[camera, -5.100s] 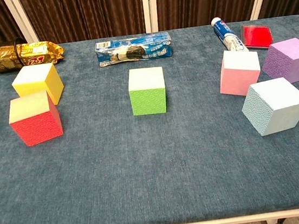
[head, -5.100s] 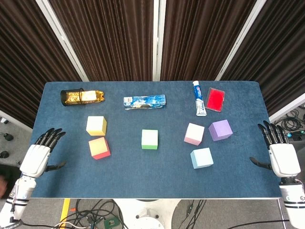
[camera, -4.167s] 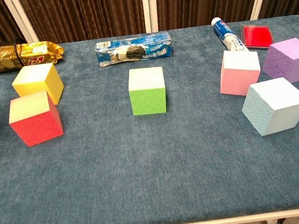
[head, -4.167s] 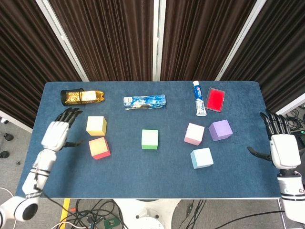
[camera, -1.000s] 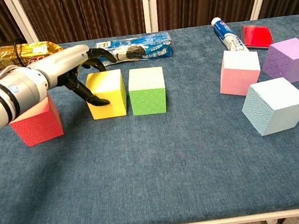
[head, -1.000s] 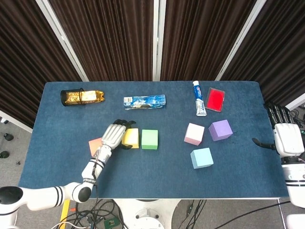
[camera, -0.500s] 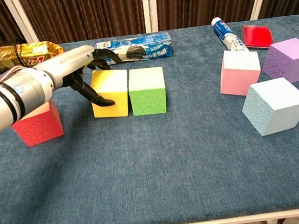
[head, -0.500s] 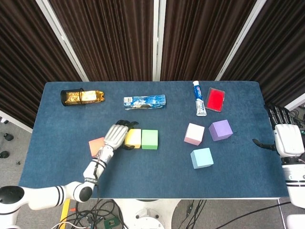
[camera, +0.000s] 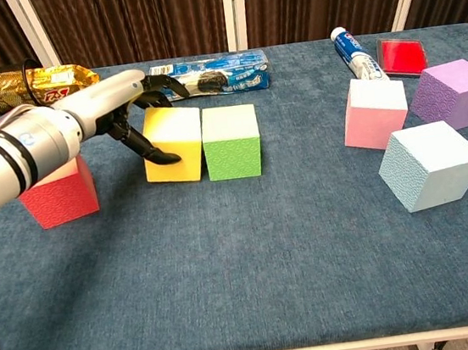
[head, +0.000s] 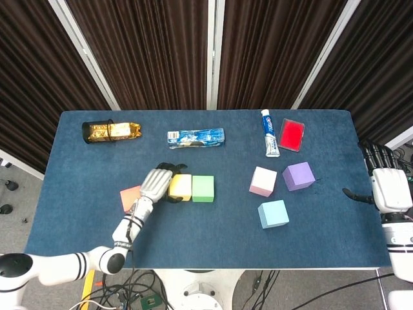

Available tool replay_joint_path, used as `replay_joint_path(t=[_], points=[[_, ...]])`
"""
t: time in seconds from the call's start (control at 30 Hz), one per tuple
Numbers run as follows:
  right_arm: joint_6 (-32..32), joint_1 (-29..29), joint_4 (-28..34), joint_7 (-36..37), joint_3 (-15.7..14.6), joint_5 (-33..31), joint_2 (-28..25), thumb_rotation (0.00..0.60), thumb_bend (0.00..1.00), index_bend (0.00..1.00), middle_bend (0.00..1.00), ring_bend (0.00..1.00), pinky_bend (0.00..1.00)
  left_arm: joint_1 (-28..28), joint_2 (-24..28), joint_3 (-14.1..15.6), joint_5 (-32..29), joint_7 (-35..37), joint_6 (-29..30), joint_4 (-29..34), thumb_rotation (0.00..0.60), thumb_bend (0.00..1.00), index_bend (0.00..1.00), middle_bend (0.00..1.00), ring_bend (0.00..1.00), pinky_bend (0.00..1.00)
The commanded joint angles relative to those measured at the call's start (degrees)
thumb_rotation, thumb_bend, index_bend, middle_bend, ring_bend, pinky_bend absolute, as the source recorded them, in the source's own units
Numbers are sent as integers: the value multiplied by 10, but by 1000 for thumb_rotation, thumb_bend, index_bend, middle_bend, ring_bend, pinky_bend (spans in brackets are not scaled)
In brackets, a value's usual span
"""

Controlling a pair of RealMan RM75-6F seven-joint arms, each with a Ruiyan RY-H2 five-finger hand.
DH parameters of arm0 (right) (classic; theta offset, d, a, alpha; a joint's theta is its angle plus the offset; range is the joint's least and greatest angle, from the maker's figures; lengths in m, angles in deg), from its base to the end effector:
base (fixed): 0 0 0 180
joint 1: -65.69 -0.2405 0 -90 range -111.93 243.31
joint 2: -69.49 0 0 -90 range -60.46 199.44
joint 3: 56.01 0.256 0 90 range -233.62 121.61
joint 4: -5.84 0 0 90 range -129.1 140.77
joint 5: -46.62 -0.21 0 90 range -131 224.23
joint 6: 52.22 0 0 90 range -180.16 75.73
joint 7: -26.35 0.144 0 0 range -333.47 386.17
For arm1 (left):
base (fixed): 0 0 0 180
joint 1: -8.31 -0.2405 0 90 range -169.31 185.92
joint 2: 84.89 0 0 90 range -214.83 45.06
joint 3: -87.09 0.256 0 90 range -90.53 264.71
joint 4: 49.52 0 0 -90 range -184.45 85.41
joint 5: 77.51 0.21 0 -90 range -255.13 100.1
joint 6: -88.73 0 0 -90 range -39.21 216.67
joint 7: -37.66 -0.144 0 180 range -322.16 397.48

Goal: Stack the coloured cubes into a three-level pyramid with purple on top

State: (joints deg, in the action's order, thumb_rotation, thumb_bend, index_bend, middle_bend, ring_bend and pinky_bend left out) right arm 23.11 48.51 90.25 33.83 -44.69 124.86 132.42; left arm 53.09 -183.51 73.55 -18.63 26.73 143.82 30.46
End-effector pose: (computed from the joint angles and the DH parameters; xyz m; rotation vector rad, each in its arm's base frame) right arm -0.3004 -0.2827 0.1929 1.3579 -0.8374 1.0068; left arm -0.1164 0.3455 -0.0577 -1.7512 -1.2470 -1.0966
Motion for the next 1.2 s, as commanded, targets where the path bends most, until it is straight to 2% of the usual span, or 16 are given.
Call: replay_joint_path(t=[0.03,0.3,0.47,0.67,1.2], points=[[0,-1,2,-2,0,0,0,600,3,0,0,0,0,-3,5,3,4,7,-5,2,600,232,191,617,177,149],[-2,-3,9,-12,1,-1,-1,600,2,0,0,0,0,-5,15,10,30,32,-17,2,600,216,189,409,150,139],[-2,-2,11,-13,1,-3,-2,600,2,0,0,0,0,-5,18,13,39,41,-22,0,600,213,188,355,129,139],[-1,-1,12,-12,1,-3,-3,600,2,0,0,0,0,-4,26,17,38,42,-35,4,600,208,176,235,95,141],[-3,-1,8,-10,1,-4,-3,600,2,0,0,0,0,-3,56,17,44,45,-45,30,600,205,172,229,91,144]])
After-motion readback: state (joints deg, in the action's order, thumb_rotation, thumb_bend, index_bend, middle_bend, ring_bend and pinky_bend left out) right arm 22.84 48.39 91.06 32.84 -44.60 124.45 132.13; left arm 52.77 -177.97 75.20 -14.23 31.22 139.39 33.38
